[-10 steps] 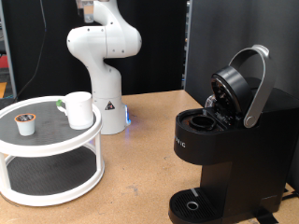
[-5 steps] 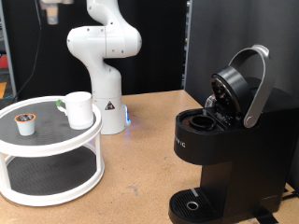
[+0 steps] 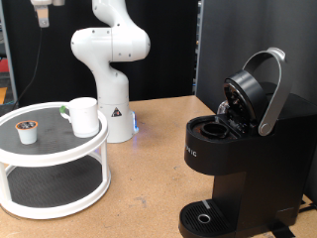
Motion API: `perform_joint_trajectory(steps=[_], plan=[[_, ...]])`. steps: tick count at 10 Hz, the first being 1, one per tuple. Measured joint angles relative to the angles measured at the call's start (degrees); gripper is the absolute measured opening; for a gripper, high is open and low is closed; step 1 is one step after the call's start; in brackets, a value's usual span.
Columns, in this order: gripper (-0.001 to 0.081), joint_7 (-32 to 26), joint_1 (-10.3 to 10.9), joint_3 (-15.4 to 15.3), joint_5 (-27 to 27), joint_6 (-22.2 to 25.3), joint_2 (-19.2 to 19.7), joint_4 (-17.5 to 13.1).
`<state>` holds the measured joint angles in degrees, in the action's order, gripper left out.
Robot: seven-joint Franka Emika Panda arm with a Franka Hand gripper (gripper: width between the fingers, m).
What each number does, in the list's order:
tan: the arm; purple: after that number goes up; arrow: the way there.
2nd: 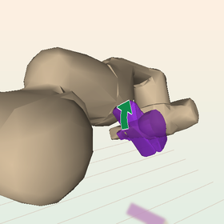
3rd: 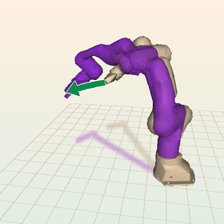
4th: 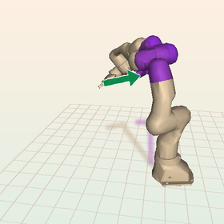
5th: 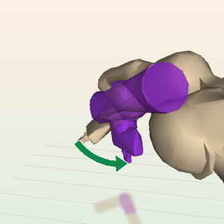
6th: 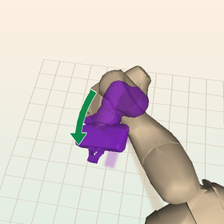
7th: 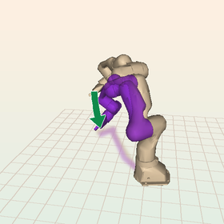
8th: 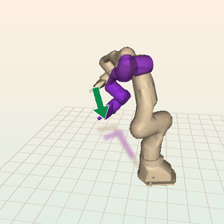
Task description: Make a cup of coffee with the keurig machine
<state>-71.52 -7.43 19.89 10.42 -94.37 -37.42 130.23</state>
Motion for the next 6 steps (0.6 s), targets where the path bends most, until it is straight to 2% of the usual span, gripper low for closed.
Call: perform_joint_trajectory(steps=[2,6], plan=[[0.0805,-0.1,-0.7,1.8,0.0,-1.1,0.9,-0.1],[0.0805,-4.1,-0.8,6.8,0.3,-5.4,4.1,-0.6]])
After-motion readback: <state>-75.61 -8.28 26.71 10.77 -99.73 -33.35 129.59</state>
